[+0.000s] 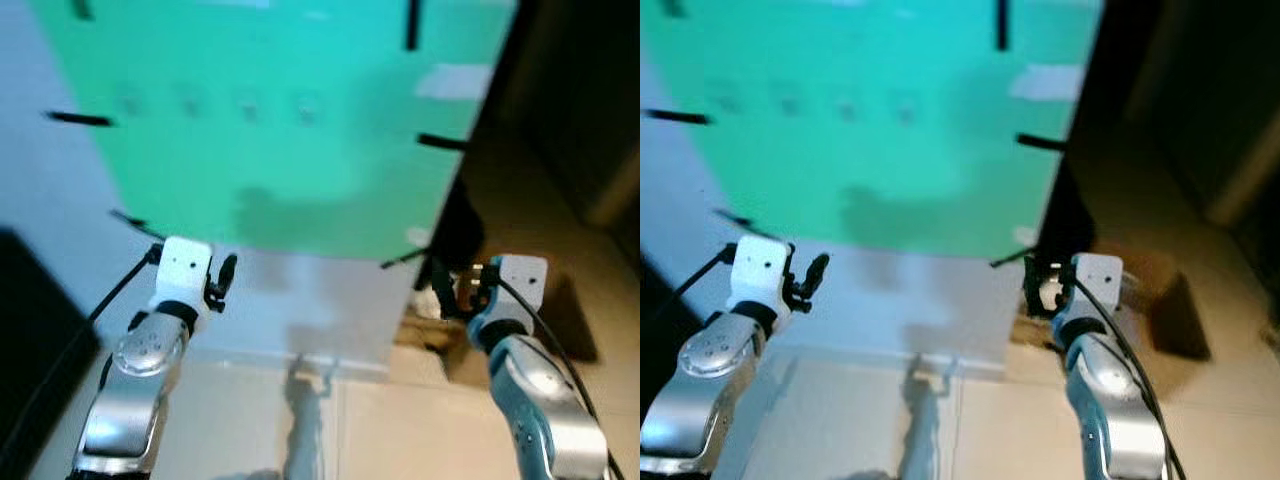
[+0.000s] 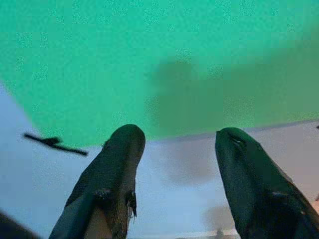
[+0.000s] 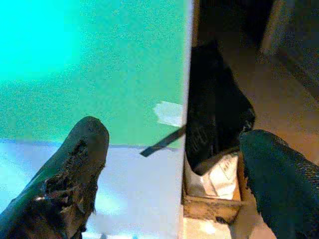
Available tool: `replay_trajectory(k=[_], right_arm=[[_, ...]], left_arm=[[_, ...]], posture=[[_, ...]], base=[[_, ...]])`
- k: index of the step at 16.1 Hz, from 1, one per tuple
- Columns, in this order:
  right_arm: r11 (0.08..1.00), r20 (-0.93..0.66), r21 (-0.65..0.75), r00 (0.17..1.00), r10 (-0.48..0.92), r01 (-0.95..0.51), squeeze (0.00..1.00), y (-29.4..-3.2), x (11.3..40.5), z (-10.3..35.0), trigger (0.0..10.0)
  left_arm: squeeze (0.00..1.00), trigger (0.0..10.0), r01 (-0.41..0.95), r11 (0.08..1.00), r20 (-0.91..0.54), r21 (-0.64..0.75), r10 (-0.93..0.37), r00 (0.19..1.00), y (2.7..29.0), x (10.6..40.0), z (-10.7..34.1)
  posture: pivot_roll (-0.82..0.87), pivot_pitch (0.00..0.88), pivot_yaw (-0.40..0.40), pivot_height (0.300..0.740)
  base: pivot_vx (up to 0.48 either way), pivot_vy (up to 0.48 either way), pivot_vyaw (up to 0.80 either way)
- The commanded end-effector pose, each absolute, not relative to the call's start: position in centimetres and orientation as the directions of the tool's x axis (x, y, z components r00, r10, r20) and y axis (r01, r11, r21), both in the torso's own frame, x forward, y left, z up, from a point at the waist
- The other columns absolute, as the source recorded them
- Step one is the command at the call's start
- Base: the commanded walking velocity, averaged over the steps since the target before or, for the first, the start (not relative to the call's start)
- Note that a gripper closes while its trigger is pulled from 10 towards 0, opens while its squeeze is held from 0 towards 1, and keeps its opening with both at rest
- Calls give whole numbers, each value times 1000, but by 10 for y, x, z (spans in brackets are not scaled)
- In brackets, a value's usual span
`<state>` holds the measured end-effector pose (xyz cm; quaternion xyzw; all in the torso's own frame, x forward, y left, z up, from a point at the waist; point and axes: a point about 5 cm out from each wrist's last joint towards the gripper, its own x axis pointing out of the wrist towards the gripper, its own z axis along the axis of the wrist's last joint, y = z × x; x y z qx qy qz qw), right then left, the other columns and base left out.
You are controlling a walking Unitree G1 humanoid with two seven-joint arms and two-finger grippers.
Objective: Hang keys on a hook
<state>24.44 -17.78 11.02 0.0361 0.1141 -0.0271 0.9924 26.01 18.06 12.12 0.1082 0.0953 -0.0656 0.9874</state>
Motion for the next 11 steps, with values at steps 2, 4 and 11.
replay_trajectory(k=[2,4,11], right_arm=[[996,-216,47,974,-70,82,1000,-183,244,112,10000],[994,-215,64,974,-71,86,1000,-183,244,113,10000],[988,-226,122,972,-63,93,1000,-181,246,112,10000]], left_arm=[[1000,10000,147,961,-166,236,-110,980,180,263,128],[1000,10000,146,963,-149,224,-115,982,182,266,131],[918,10000,155,970,-142,189,-129,981,181,267,132]], posture=[[-51,0,18,740],[-51,0,22,740],[-44,0,24,740]], base=[[0,0,800],[0,0,800],[0,0,800]])
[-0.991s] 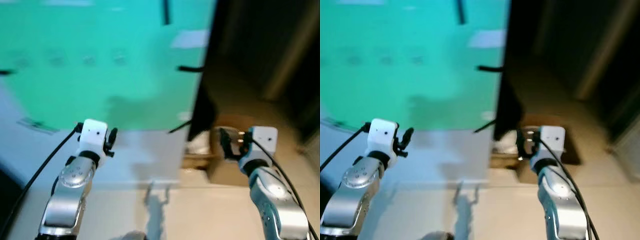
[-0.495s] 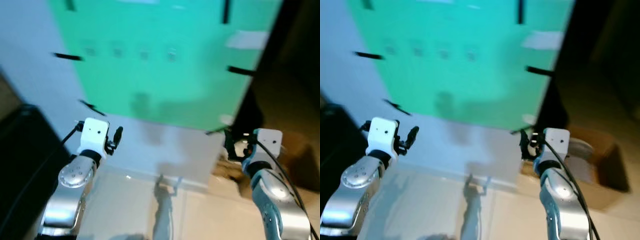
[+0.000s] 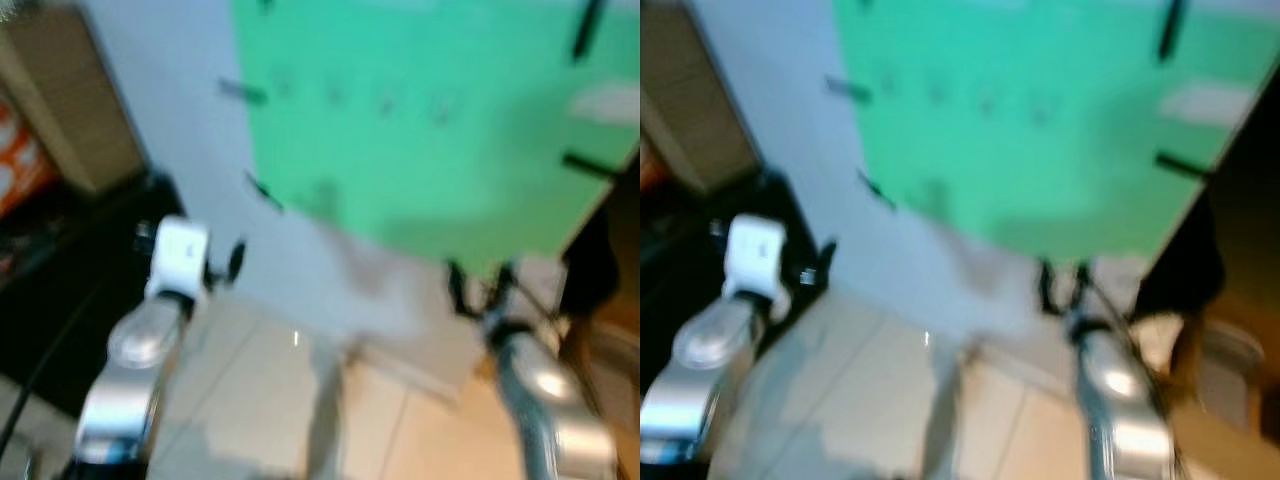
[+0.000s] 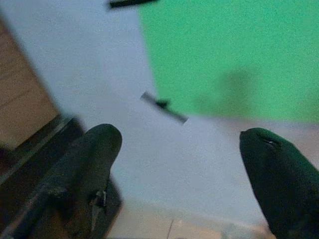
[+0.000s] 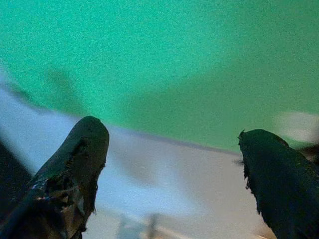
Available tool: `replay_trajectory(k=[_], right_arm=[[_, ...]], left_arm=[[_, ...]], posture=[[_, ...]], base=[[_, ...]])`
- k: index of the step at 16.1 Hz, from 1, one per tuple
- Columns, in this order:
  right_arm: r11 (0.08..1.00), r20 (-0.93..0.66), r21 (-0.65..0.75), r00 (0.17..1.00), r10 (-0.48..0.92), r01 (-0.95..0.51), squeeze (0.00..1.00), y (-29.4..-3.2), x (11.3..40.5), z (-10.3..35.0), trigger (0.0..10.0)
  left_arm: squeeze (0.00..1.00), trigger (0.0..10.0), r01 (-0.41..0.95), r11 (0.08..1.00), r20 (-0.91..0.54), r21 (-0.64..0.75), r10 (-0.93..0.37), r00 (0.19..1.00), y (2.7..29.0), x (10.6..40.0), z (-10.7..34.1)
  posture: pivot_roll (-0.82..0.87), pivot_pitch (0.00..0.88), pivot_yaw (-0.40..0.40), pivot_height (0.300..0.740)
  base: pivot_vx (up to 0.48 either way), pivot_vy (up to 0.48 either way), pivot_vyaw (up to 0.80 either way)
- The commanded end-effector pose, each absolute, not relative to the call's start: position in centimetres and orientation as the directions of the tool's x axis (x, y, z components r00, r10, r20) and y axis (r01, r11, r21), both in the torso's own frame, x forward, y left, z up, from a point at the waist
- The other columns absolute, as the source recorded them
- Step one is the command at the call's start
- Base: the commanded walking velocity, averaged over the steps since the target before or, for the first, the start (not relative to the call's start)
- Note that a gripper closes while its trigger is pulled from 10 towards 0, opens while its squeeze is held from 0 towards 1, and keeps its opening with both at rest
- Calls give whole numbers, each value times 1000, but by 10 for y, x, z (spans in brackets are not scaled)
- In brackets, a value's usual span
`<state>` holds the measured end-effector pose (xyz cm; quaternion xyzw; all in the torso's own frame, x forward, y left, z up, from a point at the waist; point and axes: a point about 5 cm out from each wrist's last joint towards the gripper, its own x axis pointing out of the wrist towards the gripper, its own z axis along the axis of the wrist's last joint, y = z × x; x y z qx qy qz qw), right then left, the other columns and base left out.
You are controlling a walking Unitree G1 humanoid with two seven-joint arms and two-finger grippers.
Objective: Hang keys on a hook
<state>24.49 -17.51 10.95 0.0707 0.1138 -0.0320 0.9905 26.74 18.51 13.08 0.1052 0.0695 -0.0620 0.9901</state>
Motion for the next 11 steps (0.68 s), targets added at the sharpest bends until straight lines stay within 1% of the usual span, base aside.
replay_trajectory(k=[1,2,4,8,10,11], right_arm=[[988,-226,127,972,-57,87,1000,-180,246,112,10000],[988,-228,127,972,-55,86,1000,-179,246,112,10000],[988,-231,130,971,-56,88,1000,-180,246,112,10000],[990,-233,126,972,-37,68,1000,-178,246,112,10000],[993,-216,94,975,-44,65,1000,-179,246,116,10000],[993,-219,101,975,-45,68,165,-178,246,116,10000]], left_arm=[[0,10000,158,967,-137,201,-132,982,181,268,133],[0,10000,159,962,-129,222,-133,983,180,269,134],[0,10000,177,962,-130,208,-152,980,178,269,134],[0,10000,168,965,-134,202,-143,981,177,268,133],[0,10000,181,963,-134,199,-156,979,175,267,133],[0,10000,184,963,-133,197,-160,978,175,267,133]], posture=[[-44,0,25,740],[-44,0,26,740],[-44,0,24,740],[-47,0,22,740],[-49,0,22,740],[-49,0,21,740]], base=[[0,0,800],[0,0,800],[0,0,800],[0,0,800],[0,0,741],[0,0,0]])
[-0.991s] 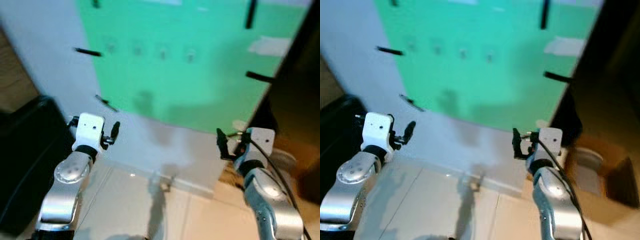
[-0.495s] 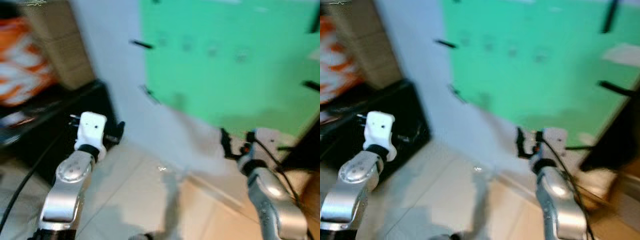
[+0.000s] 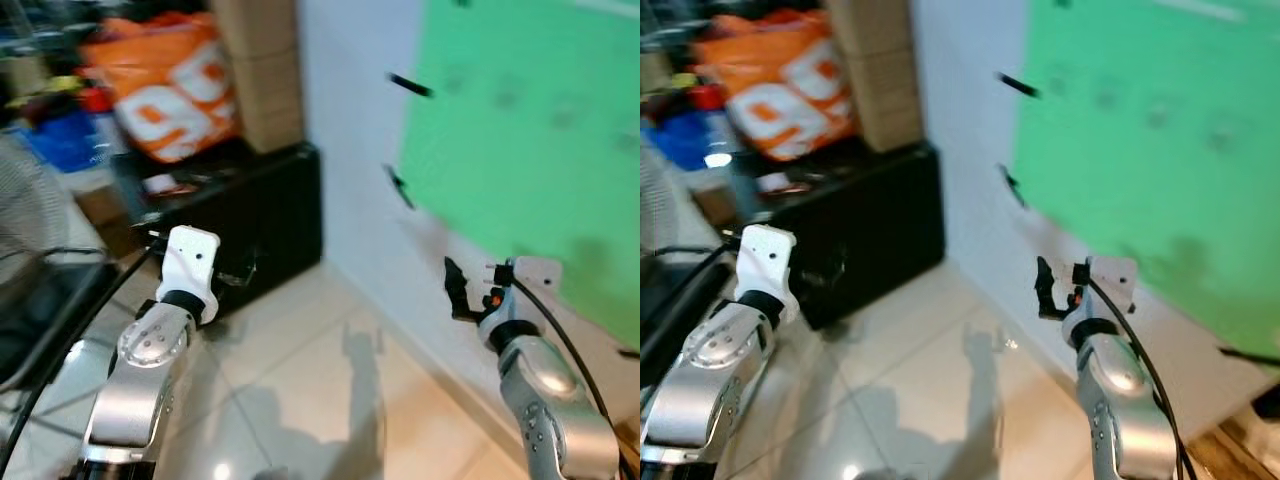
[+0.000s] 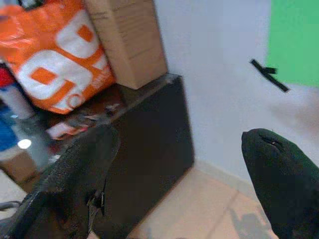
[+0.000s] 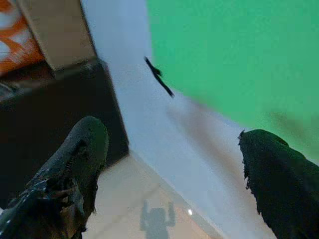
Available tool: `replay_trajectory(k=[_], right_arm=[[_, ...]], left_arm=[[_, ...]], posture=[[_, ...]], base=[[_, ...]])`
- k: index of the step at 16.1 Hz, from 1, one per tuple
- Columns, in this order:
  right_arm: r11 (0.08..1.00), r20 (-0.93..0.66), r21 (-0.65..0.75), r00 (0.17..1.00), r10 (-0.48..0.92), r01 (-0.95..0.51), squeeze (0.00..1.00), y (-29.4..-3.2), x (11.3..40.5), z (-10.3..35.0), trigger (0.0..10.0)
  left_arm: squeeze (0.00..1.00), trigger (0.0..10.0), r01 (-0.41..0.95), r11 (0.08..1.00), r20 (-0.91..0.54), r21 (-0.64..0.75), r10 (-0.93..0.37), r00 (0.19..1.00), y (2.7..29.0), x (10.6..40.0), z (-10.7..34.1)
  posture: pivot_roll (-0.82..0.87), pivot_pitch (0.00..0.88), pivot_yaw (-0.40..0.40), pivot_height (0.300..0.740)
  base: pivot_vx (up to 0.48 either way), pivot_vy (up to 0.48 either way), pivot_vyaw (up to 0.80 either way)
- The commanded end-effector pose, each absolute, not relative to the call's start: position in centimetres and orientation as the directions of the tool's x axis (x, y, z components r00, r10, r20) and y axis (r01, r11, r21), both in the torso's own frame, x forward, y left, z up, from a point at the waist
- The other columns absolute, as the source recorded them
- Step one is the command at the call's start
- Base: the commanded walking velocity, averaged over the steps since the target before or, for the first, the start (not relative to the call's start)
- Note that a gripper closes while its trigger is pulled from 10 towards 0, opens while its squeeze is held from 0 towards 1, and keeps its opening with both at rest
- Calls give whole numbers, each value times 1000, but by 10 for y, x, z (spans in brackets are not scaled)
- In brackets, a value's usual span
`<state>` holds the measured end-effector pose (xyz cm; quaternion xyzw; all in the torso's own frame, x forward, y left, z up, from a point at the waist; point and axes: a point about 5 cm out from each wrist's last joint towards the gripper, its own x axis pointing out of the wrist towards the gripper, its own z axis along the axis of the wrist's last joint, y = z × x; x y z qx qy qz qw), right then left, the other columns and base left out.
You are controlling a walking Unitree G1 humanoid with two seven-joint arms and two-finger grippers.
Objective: Hang keys on a hook
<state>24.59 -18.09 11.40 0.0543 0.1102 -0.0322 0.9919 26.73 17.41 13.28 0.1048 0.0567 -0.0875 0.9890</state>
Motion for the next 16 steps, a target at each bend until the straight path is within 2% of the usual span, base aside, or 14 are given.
replay_trajectory(k=[1,7,10,16], right_arm=[[993,-219,101,975,-42,66,0,-178,247,116,10000],[996,-229,69,973,-43,60,0,-176,248,114,10000],[996,-229,52,972,-54,68,0,-177,249,115,10000],[996,-253,13,964,-80,86,0,-179,251,112,10000]], left_arm=[[0,10000,184,963,-133,196,-160,978,175,267,133],[0,10000,166,967,-131,193,-142,981,178,267,133],[0,10000,166,967,-129,194,-142,981,178,267,133],[0,10000,162,967,-128,198,-139,982,178,267,132]], posture=[[-49,0,21,740],[-46,0,15,740],[-49,0,17,740],[-45,0,8,740]], base=[[270,0,0],[275,0,0],[292,0,719],[303,0,0]])
